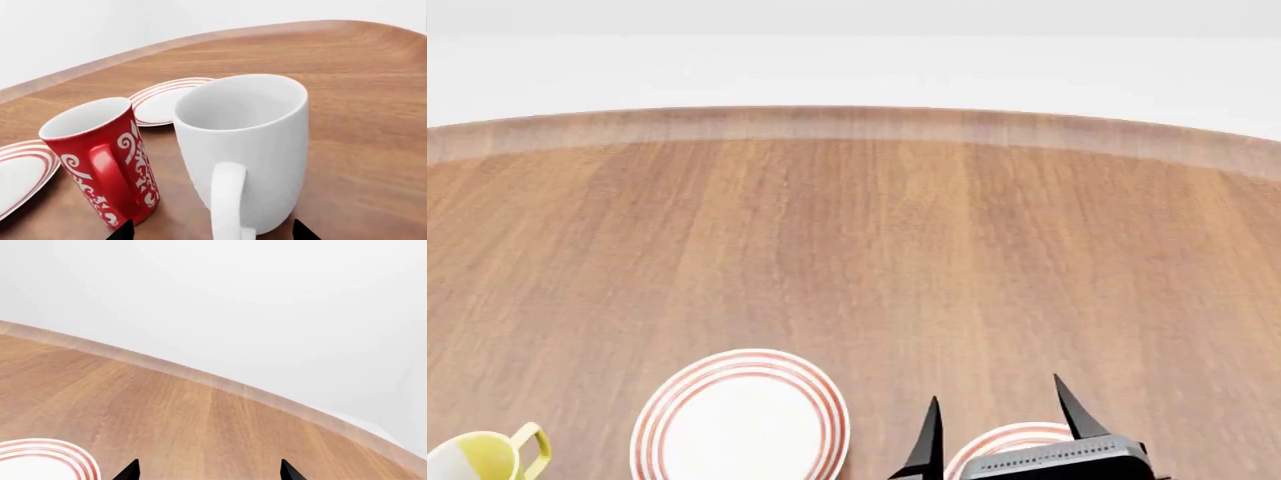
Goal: Put the white mug on the left plate.
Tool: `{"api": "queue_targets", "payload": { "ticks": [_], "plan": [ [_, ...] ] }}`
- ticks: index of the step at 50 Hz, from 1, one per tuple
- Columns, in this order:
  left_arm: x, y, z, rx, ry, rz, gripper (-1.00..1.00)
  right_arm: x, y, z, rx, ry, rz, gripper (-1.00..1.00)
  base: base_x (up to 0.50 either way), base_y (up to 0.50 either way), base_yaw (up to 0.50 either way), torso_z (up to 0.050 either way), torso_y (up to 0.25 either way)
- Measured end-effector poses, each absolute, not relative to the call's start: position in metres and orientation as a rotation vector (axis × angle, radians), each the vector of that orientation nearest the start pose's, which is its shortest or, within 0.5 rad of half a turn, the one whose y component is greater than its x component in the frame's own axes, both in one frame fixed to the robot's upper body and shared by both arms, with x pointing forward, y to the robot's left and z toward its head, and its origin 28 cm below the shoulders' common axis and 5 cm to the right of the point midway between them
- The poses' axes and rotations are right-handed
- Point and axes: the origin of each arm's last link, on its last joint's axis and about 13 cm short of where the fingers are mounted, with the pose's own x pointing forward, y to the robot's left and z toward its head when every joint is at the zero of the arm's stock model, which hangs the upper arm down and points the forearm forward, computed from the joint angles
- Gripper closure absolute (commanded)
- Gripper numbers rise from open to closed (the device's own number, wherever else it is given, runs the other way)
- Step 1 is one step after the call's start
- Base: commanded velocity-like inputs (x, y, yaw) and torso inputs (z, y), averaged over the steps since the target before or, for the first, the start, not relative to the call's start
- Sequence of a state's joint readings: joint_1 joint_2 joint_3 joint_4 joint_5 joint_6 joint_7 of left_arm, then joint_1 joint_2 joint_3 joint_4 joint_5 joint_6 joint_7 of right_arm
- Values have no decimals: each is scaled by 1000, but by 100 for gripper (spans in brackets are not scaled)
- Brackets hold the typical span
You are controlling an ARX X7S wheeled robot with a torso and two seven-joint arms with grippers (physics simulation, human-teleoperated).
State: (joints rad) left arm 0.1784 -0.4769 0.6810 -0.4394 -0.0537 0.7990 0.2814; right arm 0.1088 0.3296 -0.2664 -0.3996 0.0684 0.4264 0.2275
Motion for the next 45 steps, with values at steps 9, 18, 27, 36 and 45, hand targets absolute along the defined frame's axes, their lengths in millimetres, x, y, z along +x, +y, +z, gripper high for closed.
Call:
{"api": "queue_targets", "payload": {
  "ticks": [9,18,27,36,45],
  "plan": [
    [95,235,-69,216,31,-1010,-100,219,-111,85,-279,-58,44,-100,0,0,0,0,0],
    [97,233,-70,205,31,-1015,100,219,-110,85,-279,-59,46,-100,0,0,0,0,0],
    [98,232,-70,203,30,-1021,100,219,-110,86,-279,-61,46,-100,0,0,0,0,0],
    [97,233,-69,204,30,-1023,100,219,-110,86,-279,-62,48,-100,0,0,0,0,1],
    [88,233,-62,217,-4,-1023,100,220,-109,86,-279,-63,49,-100,0,0,0,0,0]
  ]
}}
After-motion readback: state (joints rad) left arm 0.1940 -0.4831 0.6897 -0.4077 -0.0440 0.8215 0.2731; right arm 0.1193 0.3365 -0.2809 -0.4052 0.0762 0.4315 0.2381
